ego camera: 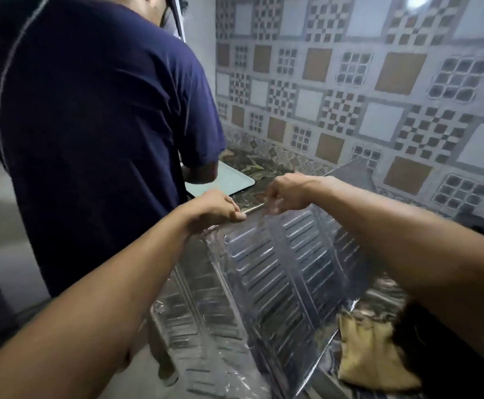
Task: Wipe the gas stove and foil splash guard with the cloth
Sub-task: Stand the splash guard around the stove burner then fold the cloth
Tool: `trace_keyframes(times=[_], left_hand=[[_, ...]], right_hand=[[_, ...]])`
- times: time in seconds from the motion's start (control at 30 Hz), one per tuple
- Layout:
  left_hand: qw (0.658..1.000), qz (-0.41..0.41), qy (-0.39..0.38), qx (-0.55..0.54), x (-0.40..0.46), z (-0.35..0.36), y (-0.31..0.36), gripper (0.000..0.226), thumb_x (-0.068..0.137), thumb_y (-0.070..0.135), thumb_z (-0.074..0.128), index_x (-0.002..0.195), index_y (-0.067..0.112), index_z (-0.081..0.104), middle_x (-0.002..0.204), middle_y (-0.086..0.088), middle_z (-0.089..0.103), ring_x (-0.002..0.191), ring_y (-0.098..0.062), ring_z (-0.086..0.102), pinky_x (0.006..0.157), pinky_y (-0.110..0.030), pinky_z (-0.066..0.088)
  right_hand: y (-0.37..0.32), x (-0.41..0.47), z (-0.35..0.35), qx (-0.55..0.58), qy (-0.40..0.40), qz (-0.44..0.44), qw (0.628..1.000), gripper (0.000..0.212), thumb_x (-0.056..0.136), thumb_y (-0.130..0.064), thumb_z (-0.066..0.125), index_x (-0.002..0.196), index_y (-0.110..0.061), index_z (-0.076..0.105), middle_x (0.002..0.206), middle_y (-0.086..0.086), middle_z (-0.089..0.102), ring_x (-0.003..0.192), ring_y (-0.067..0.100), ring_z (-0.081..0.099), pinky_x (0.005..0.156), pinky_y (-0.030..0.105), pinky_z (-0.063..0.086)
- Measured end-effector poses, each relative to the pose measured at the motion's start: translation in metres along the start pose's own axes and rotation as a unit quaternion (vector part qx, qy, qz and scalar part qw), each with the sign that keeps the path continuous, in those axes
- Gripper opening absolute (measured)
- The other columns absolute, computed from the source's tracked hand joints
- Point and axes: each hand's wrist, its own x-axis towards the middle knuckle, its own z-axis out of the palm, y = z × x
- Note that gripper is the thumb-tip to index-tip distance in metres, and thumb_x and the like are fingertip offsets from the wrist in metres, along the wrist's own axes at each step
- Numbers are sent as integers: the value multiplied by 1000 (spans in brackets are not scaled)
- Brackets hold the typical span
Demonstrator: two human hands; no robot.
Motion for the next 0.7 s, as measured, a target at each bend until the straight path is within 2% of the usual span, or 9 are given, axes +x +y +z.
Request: trace_keyframes(times=[0.07,0.13,0.23,0.33,0.4,0.43,0.5,0.6,0.7], left_hand=[[999,12,-46,11,-12,-21,5,40,71,52,78,78,13,75,73,7,62,72,-9,53,70,-25,41],[993,16,-90,73,-20,-40,3,51,61,62,79,73,13,71,65,11,57,68,-9,51,69,-26,39],[980,2,-89,175,-22,-59,-4,53,55,49,88,85,9,72,69,5,59,68,-11,53,65,-27,41],[980,5,-30,195,-21,-68,3,32,63,37,86,65,10,69,54,5,49,53,-10,43,52,-23,35],[981,12,10,193,-21,-69,17,35,73,25,79,50,11,56,43,5,38,44,-10,35,41,-20,27],[981,17,29,189,-20,-70,25,36,75,19,75,48,12,53,41,4,39,43,-9,38,39,-19,27],[984,20,55,169,-15,-70,41,26,76,15,71,54,9,60,49,-2,52,52,-12,52,46,-22,34],[987,16,89,131,-14,-65,68,16,75,17,69,74,1,71,68,-12,65,65,-22,63,55,-26,40],[987,32,130,86,-5,-56,95,27,76,26,75,68,2,65,65,-8,59,55,-19,54,50,-25,37]], right_hand=[[6,-10,-16,3,14,-22,1000,6,82,-24,71,85,-21,66,74,-1,59,78,21,55,66,28,38],[16,-20,-33,13,36,-18,999,10,83,-22,71,77,-21,63,69,-1,57,70,20,52,58,30,35],[32,-37,-60,9,77,-6,997,16,82,-19,72,71,-25,61,63,-10,52,62,14,49,54,24,35],[49,-52,-84,-21,126,12,992,6,82,-15,70,80,-20,69,64,-10,52,66,16,51,51,18,34],[62,-60,-97,-35,161,27,986,17,80,-12,70,73,-28,67,64,-13,52,68,17,53,55,22,38],[69,-62,-102,-32,179,32,983,25,79,-12,70,66,-32,63,64,-14,53,68,18,56,58,26,43],[82,-70,-110,-26,218,45,975,30,77,-11,68,62,-36,59,66,-11,57,71,22,59,66,34,50],[86,-86,-117,-38,263,79,961,24,84,-12,63,75,-34,64,80,-4,59,80,22,57,71,29,42],[97,-99,-120,-31,305,124,944,23,84,-8,60,88,-29,70,89,-3,68,81,21,62,79,35,53]])
